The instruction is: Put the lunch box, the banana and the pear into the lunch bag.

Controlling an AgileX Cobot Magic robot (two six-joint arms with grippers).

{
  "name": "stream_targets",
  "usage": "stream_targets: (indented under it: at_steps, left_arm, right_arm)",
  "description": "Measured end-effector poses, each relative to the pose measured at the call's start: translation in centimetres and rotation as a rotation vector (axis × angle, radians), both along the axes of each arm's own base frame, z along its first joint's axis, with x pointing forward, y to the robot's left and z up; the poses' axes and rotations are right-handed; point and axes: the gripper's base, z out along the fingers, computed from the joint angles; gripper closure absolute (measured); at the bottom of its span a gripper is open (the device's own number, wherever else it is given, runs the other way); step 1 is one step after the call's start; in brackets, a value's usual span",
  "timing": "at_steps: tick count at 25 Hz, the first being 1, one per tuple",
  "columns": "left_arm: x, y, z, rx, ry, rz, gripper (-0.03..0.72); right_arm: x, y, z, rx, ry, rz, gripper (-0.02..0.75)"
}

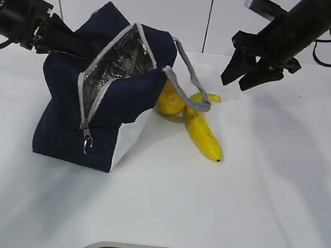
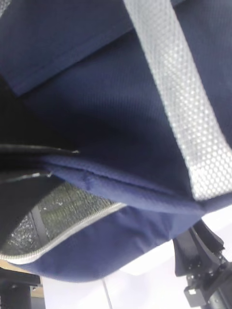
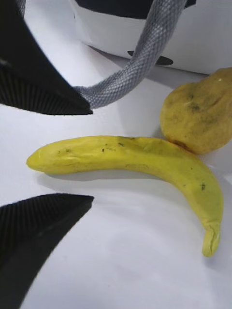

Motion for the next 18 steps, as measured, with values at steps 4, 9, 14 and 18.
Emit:
stream_targets:
  at_steps: [4,9,14,18]
  left_arm:
    - [-0.1,0.3,0.5,0.017,-0.017,0.012,0.689]
    - [0.0,1.1,0.6,0.019,-0.016,0.034,0.689]
    - [0.0,1.7,0.8,0.022,-0.017,0.05,0.689]
    - [0.0,1.8,0.8,0.022,-0.018,0.054,0.689]
  right_arm:
    - [0.0,0.2,-0.1,0.015,0.006,-0.001,0.321]
    - [0.4,1.5,-2.0,0.022,0.048,0.023,0.321]
    - [0.5,3.1,-4.1,0.02,0.092,0.052,0.321]
    - [0.7,3.3,-5.3,0.017,0.115,0.057,0.321]
